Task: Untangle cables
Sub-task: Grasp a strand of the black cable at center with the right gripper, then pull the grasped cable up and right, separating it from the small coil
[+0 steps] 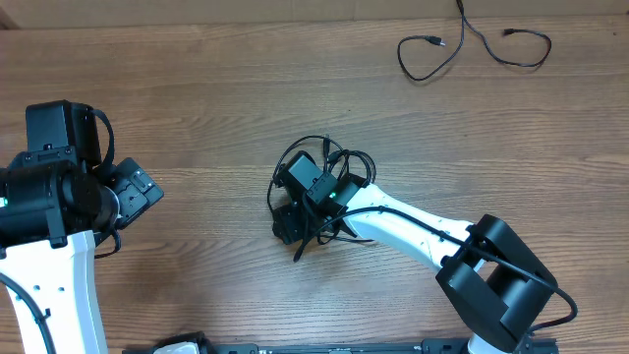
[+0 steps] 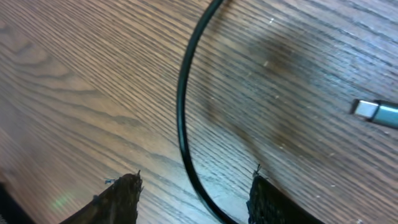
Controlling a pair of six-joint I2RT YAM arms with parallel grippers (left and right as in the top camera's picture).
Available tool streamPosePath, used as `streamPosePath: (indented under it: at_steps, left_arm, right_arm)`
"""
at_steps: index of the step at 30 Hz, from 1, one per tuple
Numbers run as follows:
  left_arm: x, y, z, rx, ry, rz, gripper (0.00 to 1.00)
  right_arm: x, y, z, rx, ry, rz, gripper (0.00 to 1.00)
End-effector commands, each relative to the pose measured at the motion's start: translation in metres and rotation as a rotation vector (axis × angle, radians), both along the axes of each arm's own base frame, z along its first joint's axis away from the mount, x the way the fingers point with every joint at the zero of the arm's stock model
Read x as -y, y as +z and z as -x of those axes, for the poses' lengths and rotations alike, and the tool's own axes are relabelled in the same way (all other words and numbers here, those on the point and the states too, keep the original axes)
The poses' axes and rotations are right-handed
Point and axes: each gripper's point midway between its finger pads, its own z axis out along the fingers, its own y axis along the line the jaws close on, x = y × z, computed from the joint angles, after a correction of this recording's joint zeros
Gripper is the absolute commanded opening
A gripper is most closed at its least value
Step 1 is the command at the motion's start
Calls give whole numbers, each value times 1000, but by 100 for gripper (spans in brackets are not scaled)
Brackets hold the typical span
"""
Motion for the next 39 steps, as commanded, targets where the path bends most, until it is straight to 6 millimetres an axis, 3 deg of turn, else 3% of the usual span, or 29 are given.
streamPosePath:
  at_steps: [1, 8, 13, 15, 22, 26, 29, 31, 35, 39]
  left_arm:
    - [-4, 2, 0, 7, 29, -12, 100]
    - [-1, 1, 0, 6, 19, 5, 100]
    - [3, 1, -1, 7, -1, 23, 100]
    - [4, 1, -2, 7, -6, 29, 100]
    - [5, 0, -2, 7, -11, 32, 100]
    - [5, 0, -2, 7, -11, 32, 100]
    - [5, 0, -2, 7, -11, 32, 100]
    - [5, 0, -2, 7, -11, 32, 100]
    - [5, 0, -2, 7, -11, 32, 99]
    - [5, 0, -2, 7, -11, 32, 99]
  right_arm:
    - [5, -6, 5, 16, 31, 32, 53]
    - [-6, -7, 22, 43, 105, 50, 51]
    - [-5, -9, 21, 81, 94, 85, 54]
    - [-5, -9, 20, 83, 92, 86, 47]
    - [-6, -8, 19, 85, 90, 82, 4]
    - [-15, 5, 14, 91, 70, 55, 4]
    - [-27, 33, 5, 119, 69, 17, 4]
    - [-35, 63, -2, 153, 65, -14, 4]
    - [-40, 130, -23, 269, 25, -43, 4]
    - [-29, 203, -42, 410, -41, -44, 4]
